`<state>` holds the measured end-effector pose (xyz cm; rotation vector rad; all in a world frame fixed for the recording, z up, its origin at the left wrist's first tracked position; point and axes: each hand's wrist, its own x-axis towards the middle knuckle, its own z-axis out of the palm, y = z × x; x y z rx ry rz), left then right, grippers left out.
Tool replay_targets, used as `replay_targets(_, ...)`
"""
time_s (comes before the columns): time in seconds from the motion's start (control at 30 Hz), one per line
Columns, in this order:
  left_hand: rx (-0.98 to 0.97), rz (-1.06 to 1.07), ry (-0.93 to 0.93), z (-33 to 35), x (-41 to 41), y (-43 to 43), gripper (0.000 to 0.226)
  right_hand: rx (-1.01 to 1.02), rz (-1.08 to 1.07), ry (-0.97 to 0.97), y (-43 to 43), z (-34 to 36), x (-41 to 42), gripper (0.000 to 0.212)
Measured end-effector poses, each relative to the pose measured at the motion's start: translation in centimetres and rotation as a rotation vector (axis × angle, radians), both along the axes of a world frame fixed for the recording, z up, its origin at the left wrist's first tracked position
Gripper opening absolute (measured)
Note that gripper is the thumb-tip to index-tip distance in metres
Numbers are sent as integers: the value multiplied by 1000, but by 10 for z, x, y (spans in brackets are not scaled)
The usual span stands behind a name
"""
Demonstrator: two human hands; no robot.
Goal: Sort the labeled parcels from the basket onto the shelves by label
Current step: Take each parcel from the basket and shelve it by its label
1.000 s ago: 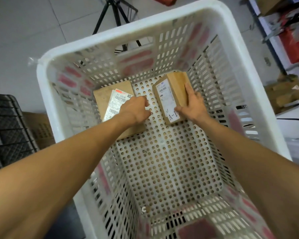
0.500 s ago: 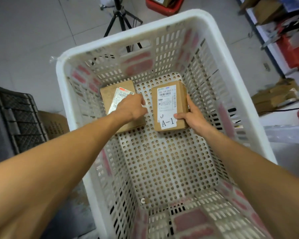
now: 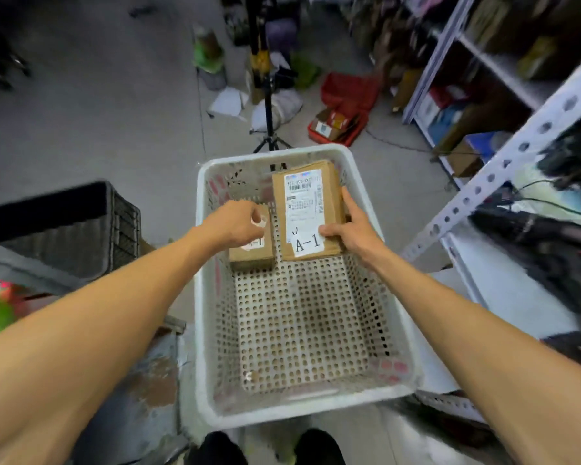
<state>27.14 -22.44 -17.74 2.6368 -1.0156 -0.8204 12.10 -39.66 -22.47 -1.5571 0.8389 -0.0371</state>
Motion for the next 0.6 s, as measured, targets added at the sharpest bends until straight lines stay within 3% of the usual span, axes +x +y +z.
replay_targets(0.2, -15, -68, -107, 81, -42, 51, 28, -69, -19, -178, 49, 84, -51, 107)
replay_targets(0.37, -134, -129, -144, 120, -91, 99, 28, -220, -55, -262, 117, 148, -107, 99)
replay_targets(0.6, -179, -227, -113, 145, -165, 166, 26, -244, -132, -276, 215, 176, -203, 100)
